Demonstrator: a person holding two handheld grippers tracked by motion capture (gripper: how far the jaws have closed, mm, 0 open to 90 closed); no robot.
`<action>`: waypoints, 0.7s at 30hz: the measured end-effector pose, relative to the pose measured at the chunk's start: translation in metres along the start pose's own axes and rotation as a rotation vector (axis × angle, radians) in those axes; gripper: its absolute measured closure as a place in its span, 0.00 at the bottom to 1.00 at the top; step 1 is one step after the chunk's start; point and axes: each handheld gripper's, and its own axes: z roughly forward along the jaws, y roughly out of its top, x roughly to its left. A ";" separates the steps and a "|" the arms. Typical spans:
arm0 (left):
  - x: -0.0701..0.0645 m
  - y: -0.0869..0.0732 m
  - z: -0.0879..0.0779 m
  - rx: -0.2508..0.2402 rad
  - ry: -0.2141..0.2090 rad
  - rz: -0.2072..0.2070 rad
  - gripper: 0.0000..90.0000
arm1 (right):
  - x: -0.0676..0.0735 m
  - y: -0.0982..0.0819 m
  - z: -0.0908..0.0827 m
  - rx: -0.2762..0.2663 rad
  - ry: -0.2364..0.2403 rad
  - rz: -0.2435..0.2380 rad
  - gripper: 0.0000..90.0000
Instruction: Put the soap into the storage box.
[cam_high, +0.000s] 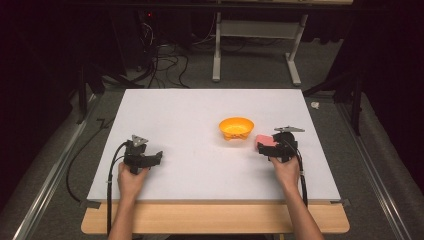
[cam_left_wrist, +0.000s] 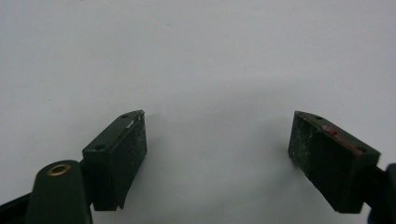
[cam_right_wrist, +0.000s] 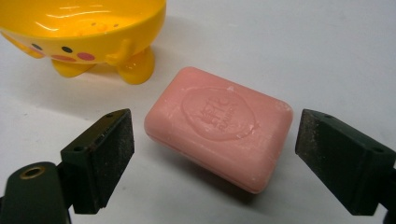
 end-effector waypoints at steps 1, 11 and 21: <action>0.000 0.000 0.000 0.000 0.000 0.000 0.22 | 0.000 0.000 0.001 0.001 -0.001 0.001 0.14; 0.000 0.000 0.000 0.000 -0.001 0.000 0.22 | 0.004 0.005 0.012 0.018 -0.033 0.030 0.13; 0.000 0.000 0.000 0.000 -0.001 -0.001 0.22 | 0.007 0.011 0.019 0.029 -0.063 0.054 0.12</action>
